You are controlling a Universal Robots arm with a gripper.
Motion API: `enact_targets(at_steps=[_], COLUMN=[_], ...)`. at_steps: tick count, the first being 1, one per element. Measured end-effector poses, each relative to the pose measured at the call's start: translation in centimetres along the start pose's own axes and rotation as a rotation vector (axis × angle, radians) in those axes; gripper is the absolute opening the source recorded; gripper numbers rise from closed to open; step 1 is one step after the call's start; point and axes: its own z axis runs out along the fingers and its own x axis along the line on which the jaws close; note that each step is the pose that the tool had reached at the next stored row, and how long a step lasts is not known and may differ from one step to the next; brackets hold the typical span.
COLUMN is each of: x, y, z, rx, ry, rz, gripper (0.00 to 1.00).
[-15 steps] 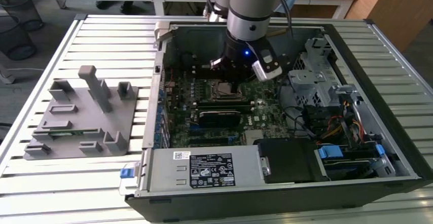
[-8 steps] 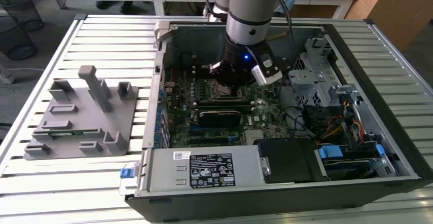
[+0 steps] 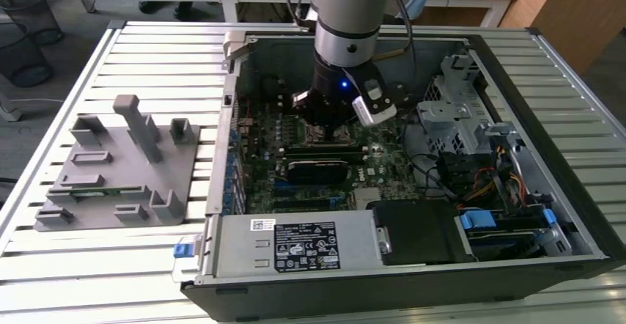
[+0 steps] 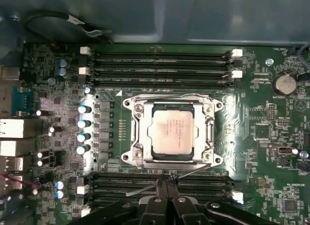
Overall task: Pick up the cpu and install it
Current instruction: 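Install the second cpu locking lever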
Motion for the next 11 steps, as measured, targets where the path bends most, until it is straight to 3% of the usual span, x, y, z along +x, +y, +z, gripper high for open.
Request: enact_targets(at_steps=[4,11], x=[0.04,0.09], y=[-0.05,-0.11], z=[0.42,1.1], rx=[-0.0131,-0.0154], ry=[-0.0002,-0.0002], rz=[0.0,-0.001], gripper=[0.11,0.11])
